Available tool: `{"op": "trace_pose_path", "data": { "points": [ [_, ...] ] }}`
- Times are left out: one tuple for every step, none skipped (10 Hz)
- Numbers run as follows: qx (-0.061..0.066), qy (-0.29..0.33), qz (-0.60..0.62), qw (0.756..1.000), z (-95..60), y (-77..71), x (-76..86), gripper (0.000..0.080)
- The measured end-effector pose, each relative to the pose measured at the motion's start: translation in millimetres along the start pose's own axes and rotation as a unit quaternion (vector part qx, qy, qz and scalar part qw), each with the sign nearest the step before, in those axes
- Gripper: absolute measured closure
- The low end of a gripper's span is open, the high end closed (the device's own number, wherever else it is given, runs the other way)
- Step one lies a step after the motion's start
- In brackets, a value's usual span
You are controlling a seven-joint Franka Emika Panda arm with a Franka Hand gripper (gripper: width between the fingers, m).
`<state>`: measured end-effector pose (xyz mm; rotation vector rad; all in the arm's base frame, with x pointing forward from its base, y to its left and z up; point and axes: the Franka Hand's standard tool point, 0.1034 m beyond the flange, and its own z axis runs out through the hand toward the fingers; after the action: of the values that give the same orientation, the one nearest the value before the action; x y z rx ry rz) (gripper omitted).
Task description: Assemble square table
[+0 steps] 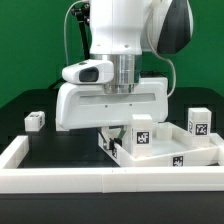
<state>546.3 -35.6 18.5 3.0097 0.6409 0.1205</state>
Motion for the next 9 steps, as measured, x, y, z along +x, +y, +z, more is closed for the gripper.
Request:
{"op": "trace_pose_path", "data": {
  "points": [
    [0.0,0.0,-0.01,1.0,-0.2,0.4,0.2,0.0738],
    [-0.004,0.0,-0.069,0.998,-1.0,1.9,2.7,0.0738],
    [-0.01,-0.001,-0.142,0.99,-1.9,1.0,7.6,0.0738],
    [-0.014,-0.002,-0.201,0.979,-2.3,-2.2,12.3,0.0737],
    [-0.015,-0.005,-0.233,0.972,-1.8,-5.5,17.0,0.0737],
    [-0.019,-0.007,-0.281,0.959,-1.9,-7.7,21.3,0.0735],
    [-0.019,-0.008,-0.302,0.953,-2.0,-5.1,19.9,0.0735],
    [-0.02,-0.008,-0.319,0.948,-1.9,-3.7,19.3,0.0735],
    [-0.021,-0.011,-0.355,0.935,-1.9,-2.8,18.8,0.0735]
  ]
}}
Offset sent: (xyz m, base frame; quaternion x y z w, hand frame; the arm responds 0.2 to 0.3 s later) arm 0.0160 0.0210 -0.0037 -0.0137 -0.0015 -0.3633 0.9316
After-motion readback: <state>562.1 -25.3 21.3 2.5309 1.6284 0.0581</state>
